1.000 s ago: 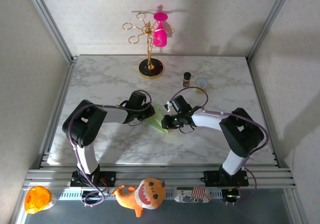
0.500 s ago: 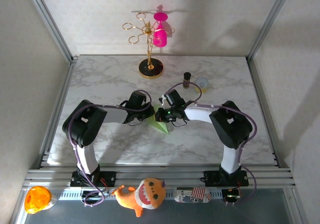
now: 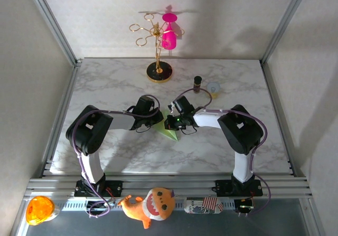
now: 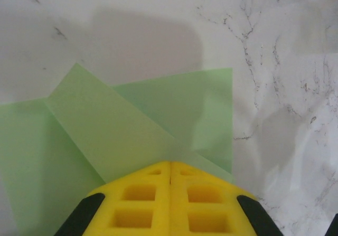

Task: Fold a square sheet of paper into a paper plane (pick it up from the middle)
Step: Fourth fold the wing at the center of the table.

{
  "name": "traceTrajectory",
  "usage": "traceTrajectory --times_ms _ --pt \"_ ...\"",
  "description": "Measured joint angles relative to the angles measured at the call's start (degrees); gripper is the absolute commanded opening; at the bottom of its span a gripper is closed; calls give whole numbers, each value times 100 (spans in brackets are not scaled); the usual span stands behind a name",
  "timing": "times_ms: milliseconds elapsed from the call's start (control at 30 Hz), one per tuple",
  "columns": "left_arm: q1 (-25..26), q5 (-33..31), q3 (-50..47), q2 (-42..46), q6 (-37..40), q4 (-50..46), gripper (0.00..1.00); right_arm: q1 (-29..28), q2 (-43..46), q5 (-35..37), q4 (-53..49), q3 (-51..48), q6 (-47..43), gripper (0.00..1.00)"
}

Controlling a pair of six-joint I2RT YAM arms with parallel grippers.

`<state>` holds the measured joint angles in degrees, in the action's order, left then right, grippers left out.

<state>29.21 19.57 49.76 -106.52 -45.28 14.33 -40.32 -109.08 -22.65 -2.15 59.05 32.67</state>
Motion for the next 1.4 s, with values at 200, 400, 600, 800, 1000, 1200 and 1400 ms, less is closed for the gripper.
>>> traceTrajectory --times_ms 200,400,600,800,1000,1200,1400 --pt "17 -48 0 0 -22 -4 0 0 13 0 109 -81 -28 2" --pt "33 -105 0 0 -44 -4 0 0 170 7 35 -232 -151 2" --pt "35 -118 0 -4 -68 -4 0 0 339 -52 -151 -402 -295 3" --pt "35 -120 0 -4 -87 -7 0 0 531 -52 -286 -590 -382 3" --pt "35 -122 0 -4 -85 -9 0 0 734 -37 -459 -780 -483 3" --pt "35 -122 4 -4 -85 -22 0 11 866 17 -518 -911 -527 3" --pt "35 -125 7 -4 -85 -24 0 151 1071 15 -533 -1150 -573 3"
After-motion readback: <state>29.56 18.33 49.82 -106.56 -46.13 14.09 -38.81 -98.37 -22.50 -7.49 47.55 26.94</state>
